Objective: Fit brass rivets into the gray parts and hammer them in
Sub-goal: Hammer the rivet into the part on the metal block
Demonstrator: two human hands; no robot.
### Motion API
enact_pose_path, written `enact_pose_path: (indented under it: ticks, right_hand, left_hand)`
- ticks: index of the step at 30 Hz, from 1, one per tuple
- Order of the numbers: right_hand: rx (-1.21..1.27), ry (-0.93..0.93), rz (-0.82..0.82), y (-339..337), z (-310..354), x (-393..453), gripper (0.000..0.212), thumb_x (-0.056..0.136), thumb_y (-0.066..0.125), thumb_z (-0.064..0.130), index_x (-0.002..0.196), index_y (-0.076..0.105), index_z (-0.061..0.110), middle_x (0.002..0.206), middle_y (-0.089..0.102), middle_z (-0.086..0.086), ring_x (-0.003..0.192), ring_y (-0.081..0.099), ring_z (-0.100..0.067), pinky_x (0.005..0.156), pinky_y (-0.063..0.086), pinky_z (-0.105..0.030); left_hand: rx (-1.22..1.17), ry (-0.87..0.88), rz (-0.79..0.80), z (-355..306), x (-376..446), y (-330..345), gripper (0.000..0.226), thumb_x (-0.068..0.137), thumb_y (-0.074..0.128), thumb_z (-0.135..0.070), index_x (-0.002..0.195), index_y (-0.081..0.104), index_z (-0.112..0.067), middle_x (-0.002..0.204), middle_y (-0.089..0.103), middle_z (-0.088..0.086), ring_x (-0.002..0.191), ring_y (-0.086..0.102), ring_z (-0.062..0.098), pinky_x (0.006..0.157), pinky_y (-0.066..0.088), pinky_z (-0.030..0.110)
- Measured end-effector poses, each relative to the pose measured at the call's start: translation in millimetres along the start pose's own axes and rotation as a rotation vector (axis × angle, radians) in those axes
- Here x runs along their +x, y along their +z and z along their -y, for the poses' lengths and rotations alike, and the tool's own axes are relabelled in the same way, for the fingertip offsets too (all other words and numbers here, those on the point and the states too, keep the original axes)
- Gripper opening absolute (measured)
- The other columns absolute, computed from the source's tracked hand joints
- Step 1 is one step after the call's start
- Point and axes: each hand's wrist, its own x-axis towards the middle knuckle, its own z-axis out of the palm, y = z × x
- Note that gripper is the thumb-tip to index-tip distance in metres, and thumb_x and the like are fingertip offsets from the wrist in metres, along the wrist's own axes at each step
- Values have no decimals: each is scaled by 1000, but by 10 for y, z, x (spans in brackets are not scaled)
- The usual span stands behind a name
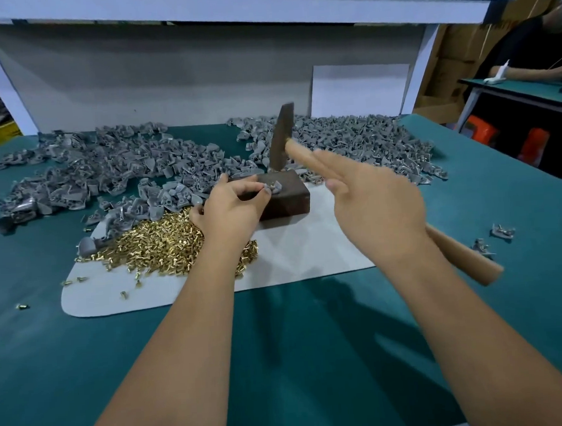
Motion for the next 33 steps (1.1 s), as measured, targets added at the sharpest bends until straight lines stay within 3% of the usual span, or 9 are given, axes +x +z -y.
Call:
enact_pose_path:
  ticks: [4,8,11,15,17,20,25,29,33]
  right_hand:
    - [120,155,-31,65,-27,193,39,100,42,29,137,41,43,92,51,-6,61,42,-21,55,31,-30]
    - [151,327,37,265,-76,275,25,98,42,22,119,53,28,101,63,-8,75,45,-29,62,32,-33]
    - [201,401,152,454,-133,152,26,96,44,16,119,54,21,105,65,-11,83,50,-32,65,34,-34]
    - [128,382,206,535,-182,76,28,92,47,12,118,54,20,104,65,-10,81,50,-31,63,34,-32]
    - [44,349,205,545,-153,82,21,91,47,13,109,56,19,98,65,-8,75,44,-27,60,31,-31]
    - [-79,265,188,545,-111,56,11,86,51,13,92,56,20,91,65,-10,79,55,-32,60,30,-29]
    - [-146,219,141,547,-78,16,20,84,52,16,101,64,16,97,63,-15,94,57,-35,70,35,-35]
    - [-165,188,48,558,-33,21,23,90,51,24,102,68,14,109,53,-13,104,46,-34,86,35,-40]
    - [-31,124,9,560,43,28,25,90,50,28,106,68,20,106,54,-7,104,44,-30,87,31,-38]
  left_hand:
    - [30,18,-9,8,-2,-9,20,85,69,-47,66,64,-48,107,62,-37,143,29,2,109,8,48]
    - [8,12,-2,17,6,-10,20,87,67,-45,67,65,-48,86,51,-46,142,29,0,111,7,48]
    - [-8,12,4,13,8,-5,20,87,67,-44,67,64,-48,81,45,-50,141,30,0,111,6,47]
    - [-31,6,19,11,19,-5,21,89,66,-43,69,65,-47,90,51,-45,142,29,1,110,6,47]
    - [-48,-5,25,6,20,-7,20,90,66,-42,70,65,-46,93,53,-43,142,29,1,109,7,46]
    - [-67,-11,39,-4,21,-14,22,90,65,-40,70,65,-46,98,56,-39,142,29,1,109,7,47]
    - [-55,-12,43,-2,18,-24,20,92,62,-39,74,66,-46,129,58,-29,144,26,2,113,4,50]
    - [-57,-1,46,-10,-2,-38,22,93,61,-38,73,66,-46,128,60,-29,144,27,2,112,5,50]
    - [-56,-4,43,-28,-15,-49,23,93,62,-38,71,64,-46,126,60,-30,143,27,1,112,5,49]
